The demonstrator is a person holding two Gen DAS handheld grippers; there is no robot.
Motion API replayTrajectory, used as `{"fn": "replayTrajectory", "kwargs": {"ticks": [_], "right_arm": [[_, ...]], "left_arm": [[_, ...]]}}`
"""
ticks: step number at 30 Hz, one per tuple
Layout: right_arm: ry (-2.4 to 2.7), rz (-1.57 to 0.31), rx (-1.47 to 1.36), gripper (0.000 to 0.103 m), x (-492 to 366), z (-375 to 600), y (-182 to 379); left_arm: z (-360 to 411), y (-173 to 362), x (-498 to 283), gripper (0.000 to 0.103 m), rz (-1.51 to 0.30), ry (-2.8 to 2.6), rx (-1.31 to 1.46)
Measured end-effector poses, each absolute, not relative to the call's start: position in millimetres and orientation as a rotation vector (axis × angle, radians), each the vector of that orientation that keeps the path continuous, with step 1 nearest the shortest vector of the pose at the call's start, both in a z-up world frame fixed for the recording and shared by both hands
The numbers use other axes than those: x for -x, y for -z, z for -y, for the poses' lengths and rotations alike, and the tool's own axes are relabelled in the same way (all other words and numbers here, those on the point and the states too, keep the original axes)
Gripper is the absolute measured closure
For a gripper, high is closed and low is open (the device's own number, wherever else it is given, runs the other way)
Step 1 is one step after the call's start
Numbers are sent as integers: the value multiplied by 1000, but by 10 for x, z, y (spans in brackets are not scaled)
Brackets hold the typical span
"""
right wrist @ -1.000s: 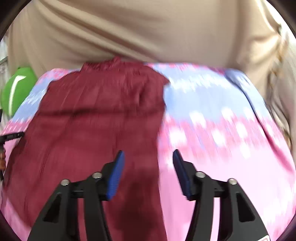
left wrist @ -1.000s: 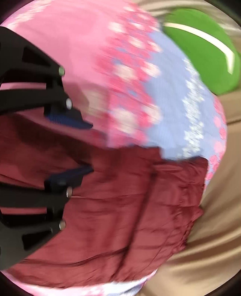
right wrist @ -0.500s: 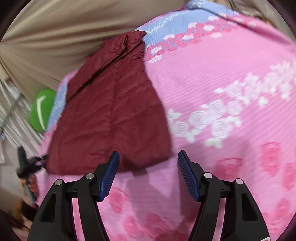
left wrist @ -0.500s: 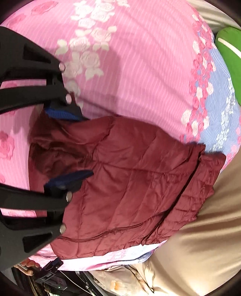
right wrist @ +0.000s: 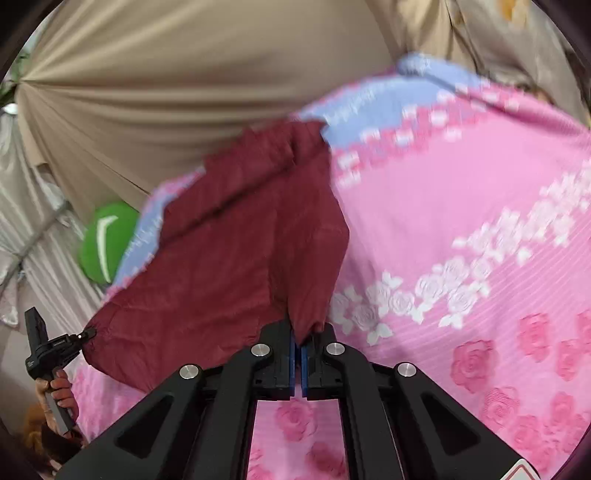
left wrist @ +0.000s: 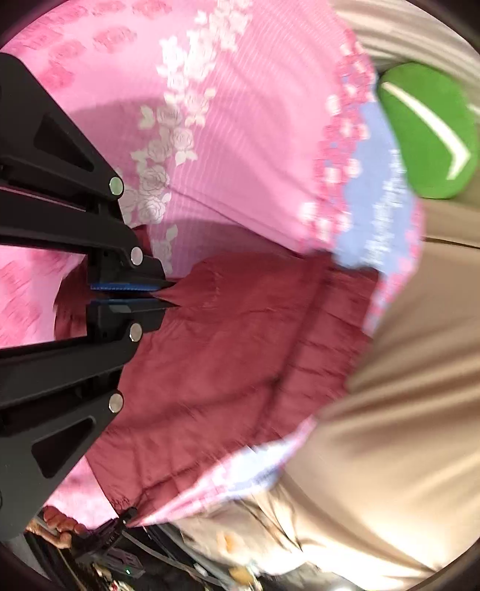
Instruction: Fold large clothes
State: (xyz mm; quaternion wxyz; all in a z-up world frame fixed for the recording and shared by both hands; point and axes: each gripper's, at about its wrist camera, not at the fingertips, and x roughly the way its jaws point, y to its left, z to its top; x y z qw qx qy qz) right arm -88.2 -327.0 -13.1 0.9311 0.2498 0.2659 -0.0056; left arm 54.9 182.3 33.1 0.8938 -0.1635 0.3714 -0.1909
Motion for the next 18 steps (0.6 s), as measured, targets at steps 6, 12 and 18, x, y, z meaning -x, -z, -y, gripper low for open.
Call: {"fn": "replayTrajectory", "kwargs": {"ticks": [6, 12, 18], "right_arm": [[-3, -233, -396, 102, 1842, 3081, -622], [-29, -51, -380, 102, 2097, 3011, -1150], [14, -220, -442, 102, 939, 3360, -1066]], "left_arm": [[-2210, -1157, 332, 102, -485, 446, 426], [-2112, -1639, 474, 102, -334, 430, 365], [-1583, -1372, -806, 102, -505, 305, 237]]}}
